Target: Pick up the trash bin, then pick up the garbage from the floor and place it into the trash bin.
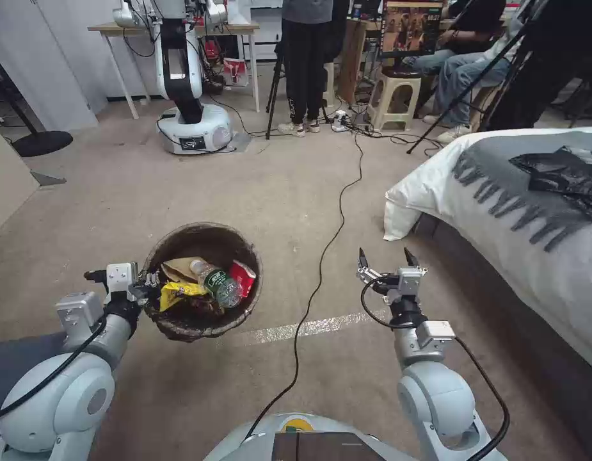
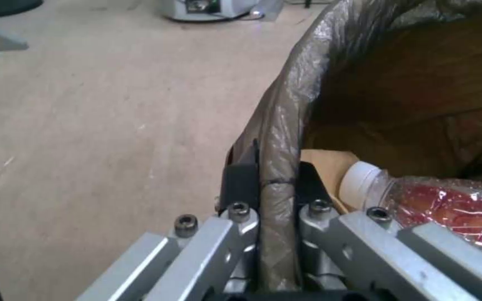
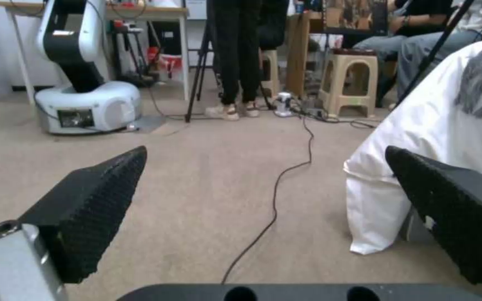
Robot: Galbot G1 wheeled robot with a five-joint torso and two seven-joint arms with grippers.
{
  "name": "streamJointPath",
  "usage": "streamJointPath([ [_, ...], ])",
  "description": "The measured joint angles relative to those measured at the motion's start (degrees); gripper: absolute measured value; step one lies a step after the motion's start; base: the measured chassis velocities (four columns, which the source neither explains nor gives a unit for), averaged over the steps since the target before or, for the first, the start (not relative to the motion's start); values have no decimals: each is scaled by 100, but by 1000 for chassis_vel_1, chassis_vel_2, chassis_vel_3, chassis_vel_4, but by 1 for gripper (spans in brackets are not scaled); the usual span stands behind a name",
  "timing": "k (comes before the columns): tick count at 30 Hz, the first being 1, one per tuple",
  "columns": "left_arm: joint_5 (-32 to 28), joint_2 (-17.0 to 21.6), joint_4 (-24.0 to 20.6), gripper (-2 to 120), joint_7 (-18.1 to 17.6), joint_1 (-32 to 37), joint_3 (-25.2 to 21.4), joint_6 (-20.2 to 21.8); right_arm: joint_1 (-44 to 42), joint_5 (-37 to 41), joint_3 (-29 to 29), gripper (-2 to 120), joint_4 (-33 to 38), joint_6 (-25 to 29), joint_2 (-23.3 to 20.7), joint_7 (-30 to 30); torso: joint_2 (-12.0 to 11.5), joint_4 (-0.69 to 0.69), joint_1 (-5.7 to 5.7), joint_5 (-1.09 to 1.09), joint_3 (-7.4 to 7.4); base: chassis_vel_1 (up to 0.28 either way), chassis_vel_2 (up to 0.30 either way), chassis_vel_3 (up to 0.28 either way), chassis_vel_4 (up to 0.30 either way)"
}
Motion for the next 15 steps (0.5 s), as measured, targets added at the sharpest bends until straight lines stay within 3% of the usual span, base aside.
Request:
streamJointPath([
  [5, -213, -50, 57, 2, -280, 36, 9, 1, -5, 2, 14, 100, 9, 3, -1, 0, 0, 0, 0, 0, 0, 0, 0, 0, 0],
  [8, -518, -59, 222, 2, -642, 24, 14, 3, -16, 2, 16, 100, 9, 7, 0, 0, 0, -1, 0, 0, 0, 0, 0, 0, 0],
  [15, -599, -85, 514, 2, -873, -2, 23, 5, -32, 3, 8, 100, 5, 12, 4, 0, 0, -1, 0, 0, 0, 0, 0, 0, 0],
])
